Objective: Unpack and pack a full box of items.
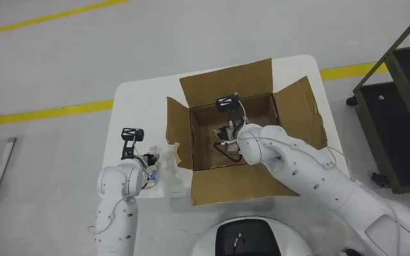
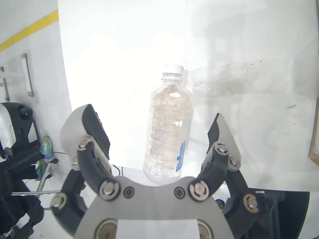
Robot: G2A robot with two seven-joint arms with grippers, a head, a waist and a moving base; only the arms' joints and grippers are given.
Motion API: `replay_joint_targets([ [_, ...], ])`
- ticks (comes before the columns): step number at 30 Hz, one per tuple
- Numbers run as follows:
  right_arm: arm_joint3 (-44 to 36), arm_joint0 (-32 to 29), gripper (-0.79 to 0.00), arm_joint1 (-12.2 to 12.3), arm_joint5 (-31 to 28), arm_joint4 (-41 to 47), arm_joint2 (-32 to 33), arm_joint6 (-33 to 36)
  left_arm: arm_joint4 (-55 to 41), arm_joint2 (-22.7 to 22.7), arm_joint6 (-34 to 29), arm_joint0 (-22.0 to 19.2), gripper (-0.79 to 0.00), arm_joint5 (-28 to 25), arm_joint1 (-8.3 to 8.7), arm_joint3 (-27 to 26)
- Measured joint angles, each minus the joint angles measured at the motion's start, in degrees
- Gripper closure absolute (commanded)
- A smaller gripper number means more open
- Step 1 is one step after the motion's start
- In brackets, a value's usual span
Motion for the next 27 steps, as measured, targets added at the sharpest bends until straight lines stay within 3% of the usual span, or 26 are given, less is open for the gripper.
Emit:
replay_joint_targets([
  [10, 0.9, -1.0, -0.785, -0.3, -1.7, 0.1, -0.2, -0.5, 0.0, 0.0, 0.0, 0.0, -0.785, 0.0, 0.00, 0.0],
  [17, 4.3, 0.6, -0.785, -3.3, 6.2, 1.7, -2.8, -0.8, 0.0, 0.0, 0.0, 0.0, -0.785, 0.0, 0.00, 0.0],
  [18, 5.5, 1.5, -0.517, -4.0, 7.1, 1.7, -3.6, -0.8, 0.0, 0.0, 0.0, 0.0, -0.785, 0.0, 0.00, 0.0],
  [21, 8.7, 3.5, -0.385, -5.6, 8.6, 1.8, -5.4, -0.2, 0.0, 0.0, 0.0, 0.0, -0.785, 0.0, 0.00, 0.0],
  [23, 10.7, 4.3, -0.406, -6.5, 9.2, 2.2, -5.9, -0.4, 0.0, 0.0, 0.0, 0.0, -0.785, 0.0, 0.00, 0.0],
  [24, 12.0, 4.6, -0.536, -7.0, 9.4, 2.6, -6.2, -0.6, 0.0, 0.0, 0.0, 0.0, -0.785, 0.0, 0.00, 0.0],
  [27, 15.0, 5.1, -0.505, -8.1, 9.1, 3.6, -6.5, -1.1, 0.0, 0.0, 0.0, 0.0, -0.785, 0.0, 0.00, 0.0],
])
